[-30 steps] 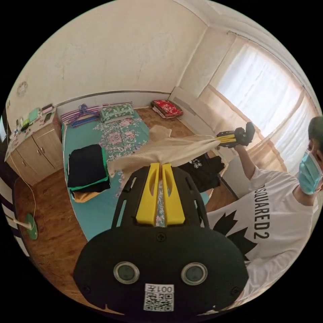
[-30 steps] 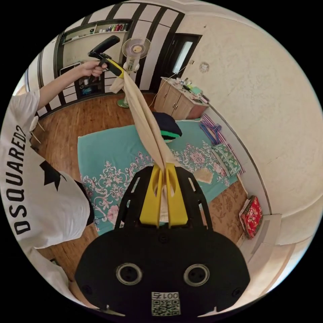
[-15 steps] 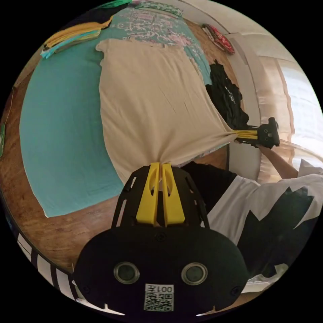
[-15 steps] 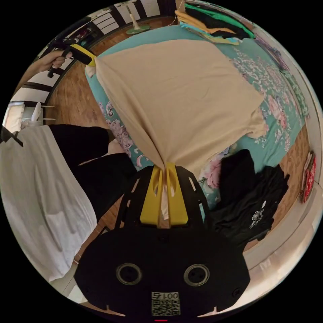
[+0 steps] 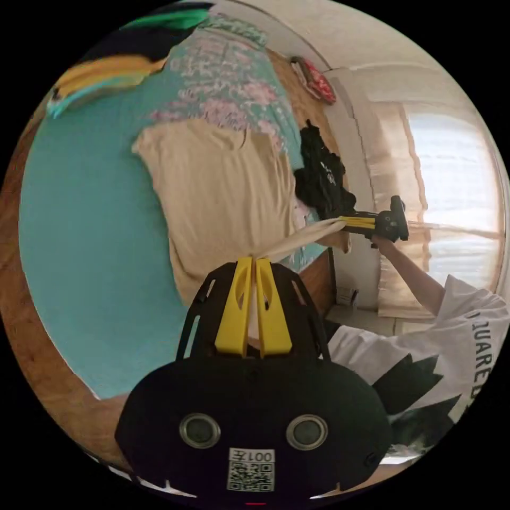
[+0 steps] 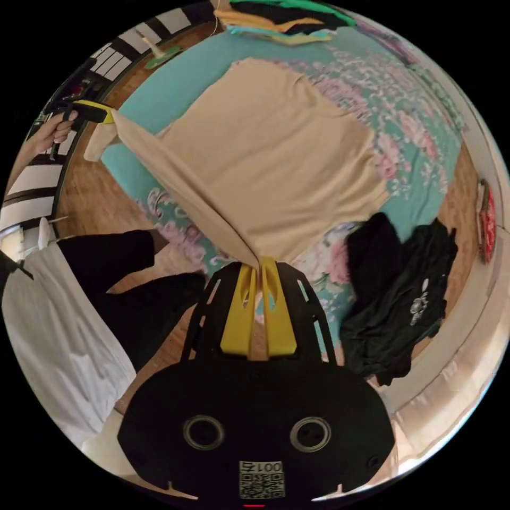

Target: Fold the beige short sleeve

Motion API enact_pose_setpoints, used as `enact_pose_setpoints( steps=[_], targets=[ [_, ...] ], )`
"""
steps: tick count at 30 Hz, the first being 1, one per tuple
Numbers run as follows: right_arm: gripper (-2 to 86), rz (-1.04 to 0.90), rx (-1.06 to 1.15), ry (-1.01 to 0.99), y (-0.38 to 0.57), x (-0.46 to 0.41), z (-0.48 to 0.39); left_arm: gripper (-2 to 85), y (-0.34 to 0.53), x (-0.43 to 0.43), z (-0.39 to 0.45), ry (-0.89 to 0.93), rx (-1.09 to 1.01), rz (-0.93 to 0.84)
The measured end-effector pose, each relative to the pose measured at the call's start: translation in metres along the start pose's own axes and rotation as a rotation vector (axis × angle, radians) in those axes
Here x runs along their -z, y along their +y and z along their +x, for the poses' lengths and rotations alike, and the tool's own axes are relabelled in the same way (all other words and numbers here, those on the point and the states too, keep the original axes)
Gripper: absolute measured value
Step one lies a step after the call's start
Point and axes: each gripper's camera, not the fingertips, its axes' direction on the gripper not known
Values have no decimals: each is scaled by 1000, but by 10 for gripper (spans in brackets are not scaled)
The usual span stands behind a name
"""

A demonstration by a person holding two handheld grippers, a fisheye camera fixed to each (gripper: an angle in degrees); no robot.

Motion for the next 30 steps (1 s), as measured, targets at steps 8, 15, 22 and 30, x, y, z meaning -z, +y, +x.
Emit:
enact_pose_setpoints(
  steps=[8, 15, 22, 30],
  targets=[
    [15, 577, -189, 407, -32, 323, 134, -9, -206, 268, 199, -413, -513, 400],
    [15, 723, -118, 599, -7, 395, 93, -9, -207, 336, 239, -402, -594, 522],
    [17, 569, 13, 602, -34, 311, 47, -8, -194, 281, 182, -416, -591, 379],
    [27, 196, 160, 319, -100, 131, 2, -9, -157, 135, 60, -399, -319, 69]
  ],
)
